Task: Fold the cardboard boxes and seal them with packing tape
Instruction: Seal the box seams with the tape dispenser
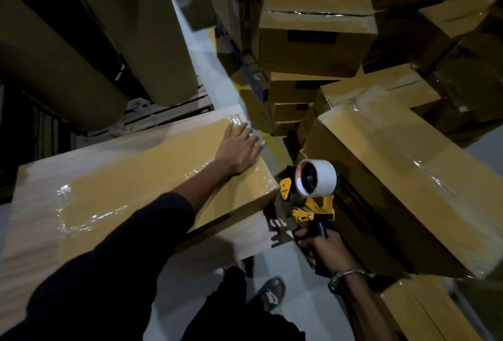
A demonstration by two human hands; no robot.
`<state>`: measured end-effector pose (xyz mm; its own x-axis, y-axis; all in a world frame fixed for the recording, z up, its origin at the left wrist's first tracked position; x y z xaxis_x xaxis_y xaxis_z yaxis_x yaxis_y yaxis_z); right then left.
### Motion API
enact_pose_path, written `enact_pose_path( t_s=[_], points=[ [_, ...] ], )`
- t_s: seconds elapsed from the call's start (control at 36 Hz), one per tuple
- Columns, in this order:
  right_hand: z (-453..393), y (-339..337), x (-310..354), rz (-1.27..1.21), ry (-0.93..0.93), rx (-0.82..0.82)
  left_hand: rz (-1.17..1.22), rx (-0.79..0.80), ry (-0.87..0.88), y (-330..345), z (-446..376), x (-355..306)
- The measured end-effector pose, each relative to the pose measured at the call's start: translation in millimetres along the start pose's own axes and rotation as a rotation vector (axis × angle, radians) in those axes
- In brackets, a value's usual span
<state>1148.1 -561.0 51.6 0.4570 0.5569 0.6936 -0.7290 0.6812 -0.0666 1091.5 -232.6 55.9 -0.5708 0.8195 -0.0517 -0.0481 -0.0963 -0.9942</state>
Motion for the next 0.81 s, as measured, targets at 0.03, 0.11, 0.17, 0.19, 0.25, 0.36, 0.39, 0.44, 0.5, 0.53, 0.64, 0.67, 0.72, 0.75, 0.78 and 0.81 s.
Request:
enact_pose_path(
  t_s=[0.03, 0.11, 0.17, 0.19, 0.25, 0.36, 0.39, 0.44, 0.5, 0.53, 0.64, 0.67, 0.72, 0.75, 0.78, 0.81],
  points=[
    [0, 2, 2, 0.006, 0.001, 0.001, 0.002, -0.002, -0.027, -3, -10, 6],
    [-1, 4, 9, 0.036, 0.003, -0.001, 0.032, 0.013, -0.137, -10, -37, 22],
    [3, 3, 15, 0.063, 0.006, 0.002, 0.016, 0.013, -0.185, -14, -51, 29],
    [5, 3, 17, 0.071, 0.007, 0.005, 0.002, 0.004, -0.201, -16, -56, 32],
    [8, 2, 21, 0.084, 0.013, -0.002, -0.033, -0.011, -0.225, -15, -66, 39],
    [14, 0, 27, 0.075, 0.038, -0.020, -0.009, -0.067, -0.349, -13, -79, 53],
    [14, 0, 29, 0.070, 0.044, -0.026, 0.012, -0.073, -0.369, -12, -83, 58],
    [12, 0, 30, 0.061, 0.052, -0.031, 0.023, -0.081, -0.376, -10, -88, 63],
    [8, -1, 32, 0.050, 0.058, -0.035, 0.010, -0.081, -0.361, -7, -94, 66],
    [7, 0, 32, 0.049, 0.060, -0.031, 0.011, -0.080, -0.353, -5, -98, 67],
    [3, 6, 33, 0.041, 0.069, -0.009, 0.032, -0.108, -0.355, 3, -108, 72],
    [2, 7, 33, 0.038, 0.064, -0.009, 0.037, -0.119, -0.355, 4, -109, 72],
    [4, 8, 35, 0.024, 0.055, 0.001, 0.055, -0.115, -0.356, 6, -109, 70],
    [5, 9, 37, 0.025, 0.053, 0.003, 0.076, -0.102, -0.362, 7, -108, 70],
    [7, 10, 40, 0.033, 0.050, 0.007, 0.106, -0.092, -0.368, 7, -105, 70],
    [9, 10, 44, 0.050, 0.044, 0.005, 0.143, -0.091, -0.373, 7, -102, 70]
  ],
)
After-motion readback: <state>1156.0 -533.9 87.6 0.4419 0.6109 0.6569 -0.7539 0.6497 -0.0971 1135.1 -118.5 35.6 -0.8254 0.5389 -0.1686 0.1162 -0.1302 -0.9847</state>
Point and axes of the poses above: each hand's wrist, its own z-axis away from the middle knuckle, its own y-axis out of the palm, x = y × z, the point moved 2 cm from there along -z, towards the middle knuckle, and after that the axes turned 4 degrees about -y, right-handed, at the moved point
